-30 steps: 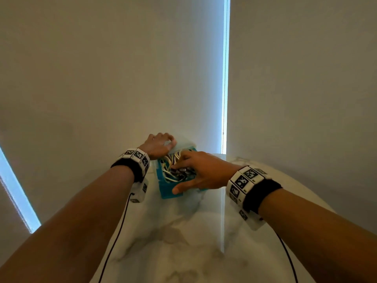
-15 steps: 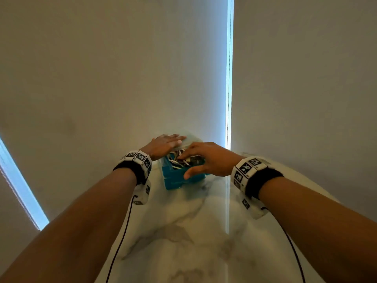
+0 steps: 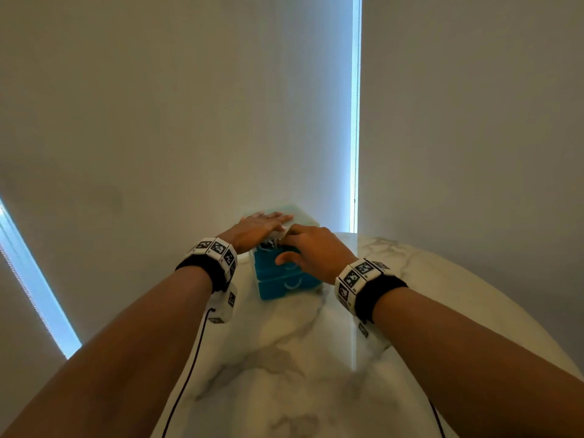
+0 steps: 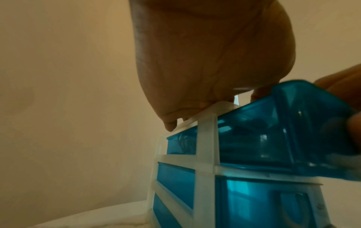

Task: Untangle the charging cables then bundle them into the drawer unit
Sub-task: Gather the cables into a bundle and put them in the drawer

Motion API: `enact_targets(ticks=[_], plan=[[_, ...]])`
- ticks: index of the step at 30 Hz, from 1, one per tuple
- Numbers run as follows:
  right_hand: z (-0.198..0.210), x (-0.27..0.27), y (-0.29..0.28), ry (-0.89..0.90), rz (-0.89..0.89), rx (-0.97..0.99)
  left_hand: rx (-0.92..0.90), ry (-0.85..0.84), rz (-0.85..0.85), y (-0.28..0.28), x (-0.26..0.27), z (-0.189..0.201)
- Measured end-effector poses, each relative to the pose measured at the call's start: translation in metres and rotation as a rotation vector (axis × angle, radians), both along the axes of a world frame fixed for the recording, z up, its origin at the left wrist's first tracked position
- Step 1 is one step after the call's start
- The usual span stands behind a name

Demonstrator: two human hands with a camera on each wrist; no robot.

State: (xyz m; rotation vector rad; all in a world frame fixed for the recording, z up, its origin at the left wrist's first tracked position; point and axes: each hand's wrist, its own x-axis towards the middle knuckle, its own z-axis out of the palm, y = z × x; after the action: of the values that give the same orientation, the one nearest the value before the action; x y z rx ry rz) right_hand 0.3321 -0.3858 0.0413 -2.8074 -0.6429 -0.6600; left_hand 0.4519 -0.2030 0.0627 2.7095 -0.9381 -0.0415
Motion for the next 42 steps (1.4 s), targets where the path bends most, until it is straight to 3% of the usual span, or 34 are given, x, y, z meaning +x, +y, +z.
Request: enact_targets(ticks=[4, 10, 12, 15, 18, 21, 27, 31, 38, 39, 42], plan=[[-0.006, -0.006, 0.005, -0.218, -0.06, 0.034, -0.084, 0.034, 0.016, 0.001, -0.014, 0.006], [-0.018, -0.002, 0.011, -0.147, -0.034, -0.119, -0.2, 0.169, 0.008, 0.007, -0.001, 0.003], [-0.012, -0.003, 0.012, -0.12, -0.055, -0.046, -0.201, 0.199, 0.01, 0.008, -0.001, 0.005], [-0.006, -0.006, -0.003, -0.165, -0.137, 0.172, -0.111, 0.196, 0.012, 0.01, 0.001, 0.007], [-0.013, -0.006, -0.02, -0.106, -0.188, 0.118, 0.014, 0.171, 0.0, 0.007, -0.005, 0.015], [-0.014, -0.004, -0.023, -0.044, -0.115, 0.168, 0.075, 0.156, -0.019, 0.008, -0.008, 0.017], [-0.018, -0.011, -0.039, -0.263, -0.084, 0.362, 0.14, 0.123, -0.033, 0.01, -0.009, 0.018], [-0.017, -0.01, -0.025, -0.046, -0.013, 0.067, 0.216, 0.154, -0.029, 0.013, -0.007, 0.024], [0.007, -0.009, -0.017, 0.162, -0.108, 0.006, 0.187, 0.161, 0.012, 0.013, -0.014, 0.03], [0.005, -0.009, -0.018, 0.159, -0.074, 0.086, 0.187, 0.154, 0.024, 0.012, -0.016, 0.031], [0.005, -0.006, -0.029, -0.064, -0.013, 0.623, 0.2, 0.119, 0.056, 0.01, -0.019, 0.038]])
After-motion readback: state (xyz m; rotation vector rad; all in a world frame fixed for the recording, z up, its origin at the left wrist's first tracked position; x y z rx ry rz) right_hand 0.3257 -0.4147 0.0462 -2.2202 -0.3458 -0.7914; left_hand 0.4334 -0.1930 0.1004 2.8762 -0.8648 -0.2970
